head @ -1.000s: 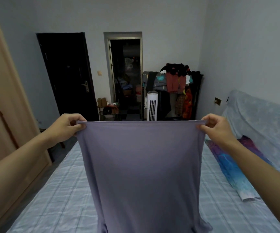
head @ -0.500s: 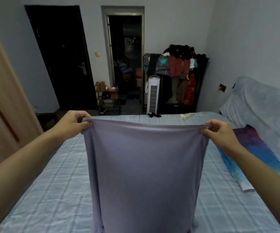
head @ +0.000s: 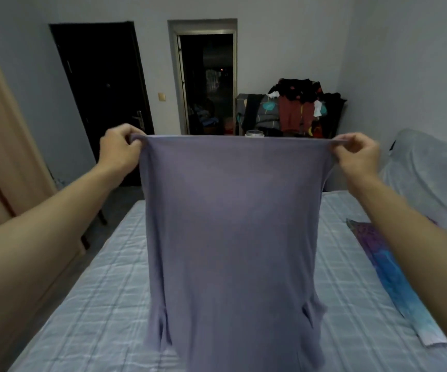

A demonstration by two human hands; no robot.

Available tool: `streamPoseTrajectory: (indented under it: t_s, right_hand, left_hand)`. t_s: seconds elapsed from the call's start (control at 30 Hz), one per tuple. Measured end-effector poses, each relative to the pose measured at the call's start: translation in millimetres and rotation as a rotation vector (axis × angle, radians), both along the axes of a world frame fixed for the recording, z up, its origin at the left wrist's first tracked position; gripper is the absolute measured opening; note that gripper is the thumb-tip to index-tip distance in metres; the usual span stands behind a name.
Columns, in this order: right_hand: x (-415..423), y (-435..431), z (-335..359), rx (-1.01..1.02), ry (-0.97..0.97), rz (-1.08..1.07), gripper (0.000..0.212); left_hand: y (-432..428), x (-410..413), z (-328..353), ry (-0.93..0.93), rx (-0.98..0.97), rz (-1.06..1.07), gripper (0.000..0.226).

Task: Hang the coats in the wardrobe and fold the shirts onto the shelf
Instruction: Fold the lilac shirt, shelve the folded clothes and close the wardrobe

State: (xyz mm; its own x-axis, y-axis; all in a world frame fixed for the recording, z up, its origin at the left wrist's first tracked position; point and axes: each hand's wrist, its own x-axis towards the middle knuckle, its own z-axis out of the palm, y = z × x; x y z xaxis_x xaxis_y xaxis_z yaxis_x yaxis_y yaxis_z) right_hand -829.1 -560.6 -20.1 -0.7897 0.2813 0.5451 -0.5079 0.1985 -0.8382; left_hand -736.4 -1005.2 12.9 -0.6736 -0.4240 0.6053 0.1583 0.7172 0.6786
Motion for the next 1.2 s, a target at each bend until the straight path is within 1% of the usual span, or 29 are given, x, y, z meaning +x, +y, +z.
streamPoseTrajectory:
  t_s: [0.1,0.2,0.3,0.43,0.6,0.73,0.87,0.93,1.0,1.1,1.2]
  right_hand:
    - [16.3,3.9,41.1,-0.031,0.108,0.05,0.028]
    - [41.5,9.6,48.8,0.016,0.126,0.054,0.026]
    - [68.9,16.5,26.0,0.09,0.09,0.067,0.031]
    - [108.1,29.5,-23.8,0.188,-0.021,0.089,0.036]
    - [165.0,47.0,-111.5,0.258,-0.187,0.139,0.036]
    - [227.5,58.0,-191.7,0.282,-0.311,0.212,0.032]
    - [305.0,75.6,-272.0,0.355,-0.489,0.305,0.03]
    - [335.0,86.4,-302.8,0.396,-0.558,0.337,0.028]
    - [360.1,94.9,-326.1,0.432,-0.623,0.381,0.025]
    - [404.5,104.3,-355.8,0.489,-0.707,0.45,0.027]
    - [451.5,116.1,-383.4,0.653,-0.738,0.541,0.026]
  left_hand:
    - [-5.4,10.1,29.4,0.048,-0.028,0.001,0.013]
    - [-3.3,31.7,31.0,0.065,-0.043,-0.02,0.013]
    - [0.3,59.0,5.3,0.017,-0.043,-0.043,0.012]
    - [3.8,99.5,-47.8,-0.055,-0.041,-0.078,0.016]
    - [5.4,157.6,-141.3,-0.274,-0.037,-0.159,0.012]
    - [13.3,225.5,-206.6,-0.496,-0.032,-0.343,0.019]
    - [21.4,304.7,-262.5,-0.736,-0.141,-0.438,0.028]
    - [26.4,341.7,-286.8,-0.835,-0.166,-0.451,0.026]
    - [35.1,377.0,-308.8,-0.904,-0.176,-0.457,0.024]
    - [54.2,425.8,-341.3,-0.984,-0.277,-0.492,0.024]
    - [68.9,468.1,-381.7,-1.122,-0.407,-0.553,0.021]
